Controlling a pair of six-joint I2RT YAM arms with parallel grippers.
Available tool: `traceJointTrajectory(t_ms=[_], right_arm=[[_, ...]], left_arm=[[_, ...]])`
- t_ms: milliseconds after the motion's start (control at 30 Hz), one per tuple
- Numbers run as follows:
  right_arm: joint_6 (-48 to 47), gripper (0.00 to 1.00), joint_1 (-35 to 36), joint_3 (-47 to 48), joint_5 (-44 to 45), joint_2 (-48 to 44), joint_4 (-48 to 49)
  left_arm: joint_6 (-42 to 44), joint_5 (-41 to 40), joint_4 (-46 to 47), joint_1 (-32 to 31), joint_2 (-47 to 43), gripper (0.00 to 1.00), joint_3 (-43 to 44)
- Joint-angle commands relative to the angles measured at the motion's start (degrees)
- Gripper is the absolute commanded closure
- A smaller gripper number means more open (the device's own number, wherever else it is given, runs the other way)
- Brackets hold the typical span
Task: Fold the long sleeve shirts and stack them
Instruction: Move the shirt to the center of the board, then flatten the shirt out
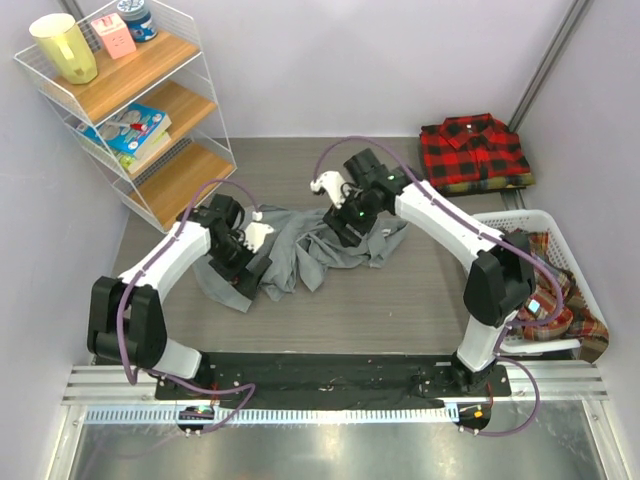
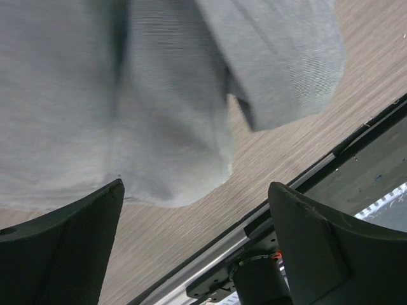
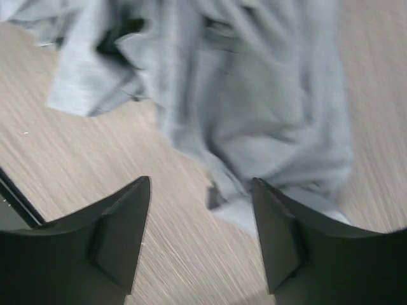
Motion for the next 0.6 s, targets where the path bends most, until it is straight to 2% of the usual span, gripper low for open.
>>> traceJointTrajectory(t_ms=[0,267,367,400,467,500,567], right_arm=[[-0.43,0.35,2.65,-2.86,1.32,1.38,4.06],[-1.84,0.46,3.97,-5.5,4.48,6.48,9.33],[-1.84,0.55,3.88,-5.68,7.11,7.8,10.66],[-1.84,0.66,3.97,-5.59,8.34,8.32,10.75],[-1.58,0.82,3.97,-4.98,10.01,7.98,10.66],[-1.49,0.99,3.79,-4.71,10.54,6.76,10.66],[-0.96,0.99,3.09,-3.49,10.2,4.74,9.96]], left_arm=[[-2.41,-0.94,3.5,-2.85,-1.69,0.04,-3.27],[-3.37,-3.59,7.63,-3.03,-1.18,0.06,-6.08],[-3.55,-4.38,8.51,-3.03,0.93,0.08,-6.44],[-3.64,-4.64,9.12,-3.03,1.55,0.1,-6.35],[-4.08,-5.87,10.26,-3.03,2.95,0.23,-6.18],[-4.43,-6.57,10.62,-3.03,3.05,0.41,-6.0],[-4.52,-9.21,10.8,-2.77,1.91,0.56,-5.39]])
